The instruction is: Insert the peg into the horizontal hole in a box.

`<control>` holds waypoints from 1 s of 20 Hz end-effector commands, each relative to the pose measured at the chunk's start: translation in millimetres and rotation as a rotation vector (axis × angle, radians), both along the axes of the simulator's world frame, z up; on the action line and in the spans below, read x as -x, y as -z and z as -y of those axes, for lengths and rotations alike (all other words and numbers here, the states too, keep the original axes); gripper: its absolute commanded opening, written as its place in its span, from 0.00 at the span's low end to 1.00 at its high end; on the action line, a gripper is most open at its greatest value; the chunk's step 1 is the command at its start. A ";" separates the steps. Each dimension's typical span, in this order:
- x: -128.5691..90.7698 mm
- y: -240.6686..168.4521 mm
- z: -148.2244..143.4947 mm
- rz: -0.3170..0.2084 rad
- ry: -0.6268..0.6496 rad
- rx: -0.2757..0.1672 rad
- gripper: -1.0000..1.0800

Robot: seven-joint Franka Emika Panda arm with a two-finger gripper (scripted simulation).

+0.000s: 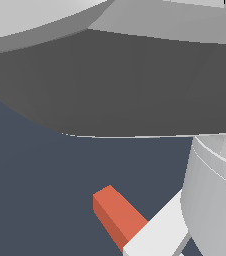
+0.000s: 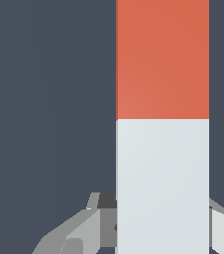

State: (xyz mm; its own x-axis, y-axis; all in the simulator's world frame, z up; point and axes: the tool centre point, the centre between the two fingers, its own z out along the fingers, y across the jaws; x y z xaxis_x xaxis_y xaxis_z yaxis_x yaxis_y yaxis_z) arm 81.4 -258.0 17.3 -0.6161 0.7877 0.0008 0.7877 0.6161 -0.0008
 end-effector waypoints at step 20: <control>35.3 -23.7 -78.0 0.001 0.130 0.000 0.00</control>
State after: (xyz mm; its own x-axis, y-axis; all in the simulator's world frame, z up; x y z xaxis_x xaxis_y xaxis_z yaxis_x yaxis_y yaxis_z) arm 49.3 -191.1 36.0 -0.5228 0.8524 0.0028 0.8524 0.5228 -0.0028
